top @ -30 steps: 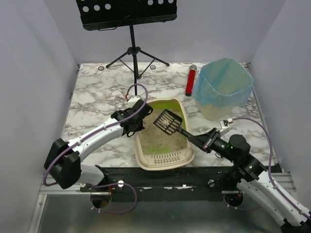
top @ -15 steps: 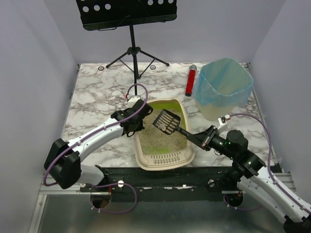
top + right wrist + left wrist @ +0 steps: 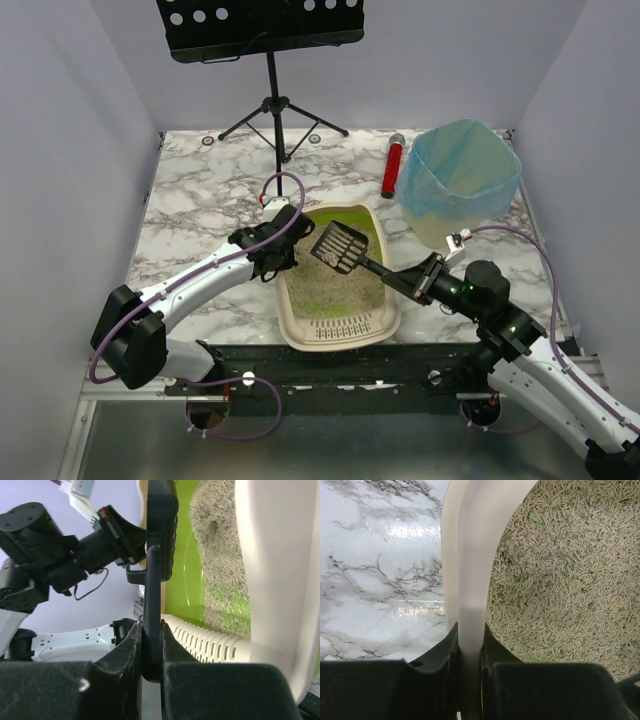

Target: Clean the litter box

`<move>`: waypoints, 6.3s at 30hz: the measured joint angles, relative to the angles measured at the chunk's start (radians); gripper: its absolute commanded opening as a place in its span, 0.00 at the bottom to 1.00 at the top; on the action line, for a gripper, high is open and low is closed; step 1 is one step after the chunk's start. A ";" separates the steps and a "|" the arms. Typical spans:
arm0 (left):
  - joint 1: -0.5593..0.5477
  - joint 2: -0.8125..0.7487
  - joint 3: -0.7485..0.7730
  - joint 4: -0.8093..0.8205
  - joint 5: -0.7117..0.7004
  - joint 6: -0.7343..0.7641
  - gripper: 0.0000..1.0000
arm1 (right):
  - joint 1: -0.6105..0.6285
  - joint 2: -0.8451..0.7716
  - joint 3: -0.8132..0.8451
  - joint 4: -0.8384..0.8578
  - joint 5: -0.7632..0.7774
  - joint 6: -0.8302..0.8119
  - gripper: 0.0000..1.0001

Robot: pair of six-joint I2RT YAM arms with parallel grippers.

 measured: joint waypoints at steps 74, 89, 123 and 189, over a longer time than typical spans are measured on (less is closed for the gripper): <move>0.000 0.000 -0.004 0.016 0.008 0.019 0.02 | -0.036 0.222 0.617 -0.153 1.064 -0.270 0.01; 0.000 0.004 -0.004 0.026 0.008 0.047 0.00 | -0.039 0.600 0.671 -0.172 1.309 -0.998 0.01; 0.000 0.023 -0.004 0.077 0.023 0.121 0.00 | -0.040 0.335 0.801 -0.429 0.885 -0.812 0.01; -0.054 0.005 -0.026 -0.010 -0.174 -0.185 0.00 | 0.190 0.944 0.181 0.559 0.234 0.370 0.01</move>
